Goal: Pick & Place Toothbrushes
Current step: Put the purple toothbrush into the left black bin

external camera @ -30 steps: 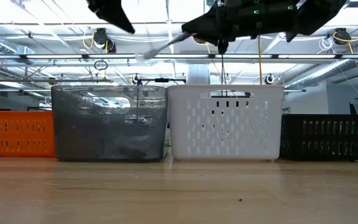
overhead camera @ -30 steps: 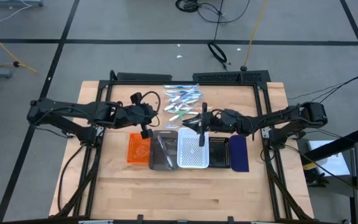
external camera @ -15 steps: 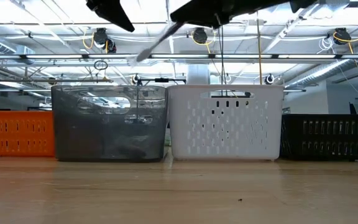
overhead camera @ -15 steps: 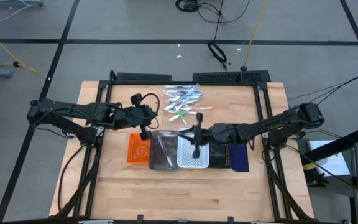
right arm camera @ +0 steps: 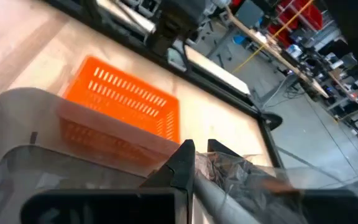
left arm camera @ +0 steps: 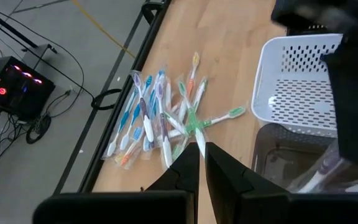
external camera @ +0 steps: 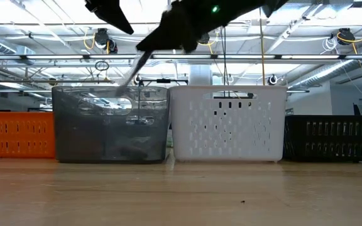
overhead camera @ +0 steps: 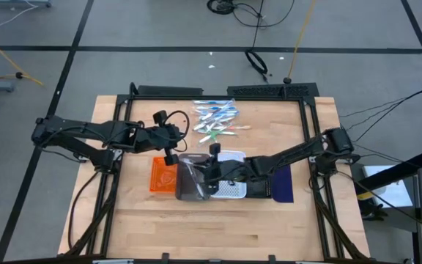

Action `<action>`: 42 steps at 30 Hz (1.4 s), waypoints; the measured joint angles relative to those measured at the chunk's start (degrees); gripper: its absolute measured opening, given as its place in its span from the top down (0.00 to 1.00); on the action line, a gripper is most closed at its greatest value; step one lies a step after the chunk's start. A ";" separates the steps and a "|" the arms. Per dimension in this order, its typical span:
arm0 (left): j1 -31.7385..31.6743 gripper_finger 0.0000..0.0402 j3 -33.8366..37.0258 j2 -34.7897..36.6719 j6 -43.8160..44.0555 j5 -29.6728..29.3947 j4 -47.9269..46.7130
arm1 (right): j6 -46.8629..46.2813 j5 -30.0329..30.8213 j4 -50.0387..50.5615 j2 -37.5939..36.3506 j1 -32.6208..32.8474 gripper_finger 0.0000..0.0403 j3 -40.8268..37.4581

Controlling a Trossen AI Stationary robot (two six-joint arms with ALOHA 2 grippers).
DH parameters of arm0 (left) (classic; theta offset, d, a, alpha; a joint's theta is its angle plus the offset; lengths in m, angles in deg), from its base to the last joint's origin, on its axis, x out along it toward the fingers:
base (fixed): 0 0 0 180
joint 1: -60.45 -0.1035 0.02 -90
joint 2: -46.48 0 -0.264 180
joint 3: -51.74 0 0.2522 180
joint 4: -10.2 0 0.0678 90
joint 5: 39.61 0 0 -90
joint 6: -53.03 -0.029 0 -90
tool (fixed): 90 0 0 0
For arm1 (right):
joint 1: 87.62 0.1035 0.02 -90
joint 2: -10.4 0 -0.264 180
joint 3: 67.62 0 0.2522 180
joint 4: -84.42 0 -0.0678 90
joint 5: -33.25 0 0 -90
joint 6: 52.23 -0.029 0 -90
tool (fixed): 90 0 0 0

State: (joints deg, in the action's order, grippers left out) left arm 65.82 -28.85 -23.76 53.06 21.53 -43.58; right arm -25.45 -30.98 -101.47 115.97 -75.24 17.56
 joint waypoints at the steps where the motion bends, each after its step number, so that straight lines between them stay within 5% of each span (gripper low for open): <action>1: 0.00 0.94 0.00 0.00 -0.04 0.00 -0.24 | 0.21 -0.03 0.04 0.43 0.00 0.93 0.33; 24: 0.13 0.94 0.00 0.00 0.26 0.33 -0.51 | 1.79 4.49 1.08 1.28 1.50 0.92 1.05; 34: 0.13 0.94 0.00 0.00 0.28 0.35 -0.50 | 0.54 4.49 0.77 1.30 -0.48 0.61 0.99; 42: 0.13 0.94 0.00 0.00 0.28 0.35 -0.50 | 0.65 4.15 0.67 1.30 -0.76 0.48 0.99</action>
State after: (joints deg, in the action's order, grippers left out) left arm 65.95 -28.85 -23.76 53.34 21.88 -44.08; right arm -24.79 -26.83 -100.80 117.27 -76.00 18.54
